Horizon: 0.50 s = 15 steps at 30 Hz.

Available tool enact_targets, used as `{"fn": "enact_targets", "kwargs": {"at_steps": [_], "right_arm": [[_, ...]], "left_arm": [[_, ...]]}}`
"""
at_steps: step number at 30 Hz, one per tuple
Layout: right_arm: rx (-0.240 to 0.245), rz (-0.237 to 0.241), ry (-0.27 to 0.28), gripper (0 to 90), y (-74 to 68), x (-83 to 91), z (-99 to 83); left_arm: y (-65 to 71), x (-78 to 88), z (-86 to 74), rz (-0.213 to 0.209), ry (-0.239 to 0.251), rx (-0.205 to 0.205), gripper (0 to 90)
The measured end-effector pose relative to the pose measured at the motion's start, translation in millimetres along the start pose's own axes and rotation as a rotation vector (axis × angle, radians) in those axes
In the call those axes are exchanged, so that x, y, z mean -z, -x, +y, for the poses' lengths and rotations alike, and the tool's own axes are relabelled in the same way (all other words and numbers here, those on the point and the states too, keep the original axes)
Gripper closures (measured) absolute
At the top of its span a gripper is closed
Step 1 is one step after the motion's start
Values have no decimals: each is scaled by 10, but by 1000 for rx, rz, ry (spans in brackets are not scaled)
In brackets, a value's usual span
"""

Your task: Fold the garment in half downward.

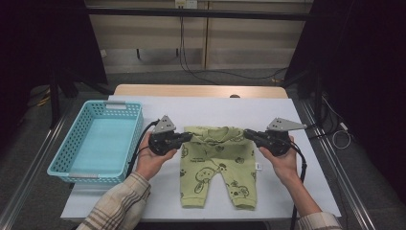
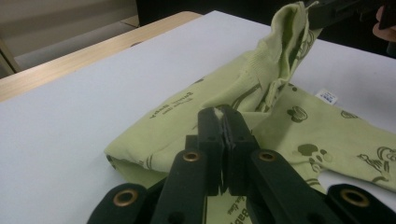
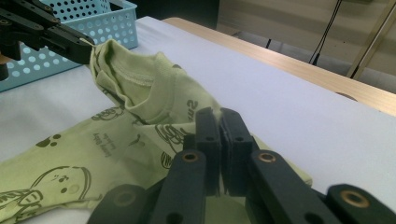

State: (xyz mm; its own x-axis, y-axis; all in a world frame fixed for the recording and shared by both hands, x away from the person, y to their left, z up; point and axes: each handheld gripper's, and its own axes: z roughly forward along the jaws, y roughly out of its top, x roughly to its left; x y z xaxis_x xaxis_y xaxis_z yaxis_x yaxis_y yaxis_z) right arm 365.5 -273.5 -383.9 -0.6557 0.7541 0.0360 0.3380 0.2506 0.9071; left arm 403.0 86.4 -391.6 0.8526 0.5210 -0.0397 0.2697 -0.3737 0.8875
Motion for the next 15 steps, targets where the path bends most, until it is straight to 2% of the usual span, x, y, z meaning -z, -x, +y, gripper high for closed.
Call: {"fn": "enact_targets", "kwargs": {"at_steps": [6,9,10,15], "right_arm": [[17,11,-10,876,-83,52,-37],[24,22,-13,876,-112,68,-56],[27,26,-17,876,-131,81,-72],[25,28,-21,876,-151,119,-104]], "left_arm": [[43,66,-19,1,0,-4,881],[84,89,-61,-5,-1,-6,881],[111,100,-80,-13,-14,-20,881],[160,124,-96,-30,-8,-20,881]]}}
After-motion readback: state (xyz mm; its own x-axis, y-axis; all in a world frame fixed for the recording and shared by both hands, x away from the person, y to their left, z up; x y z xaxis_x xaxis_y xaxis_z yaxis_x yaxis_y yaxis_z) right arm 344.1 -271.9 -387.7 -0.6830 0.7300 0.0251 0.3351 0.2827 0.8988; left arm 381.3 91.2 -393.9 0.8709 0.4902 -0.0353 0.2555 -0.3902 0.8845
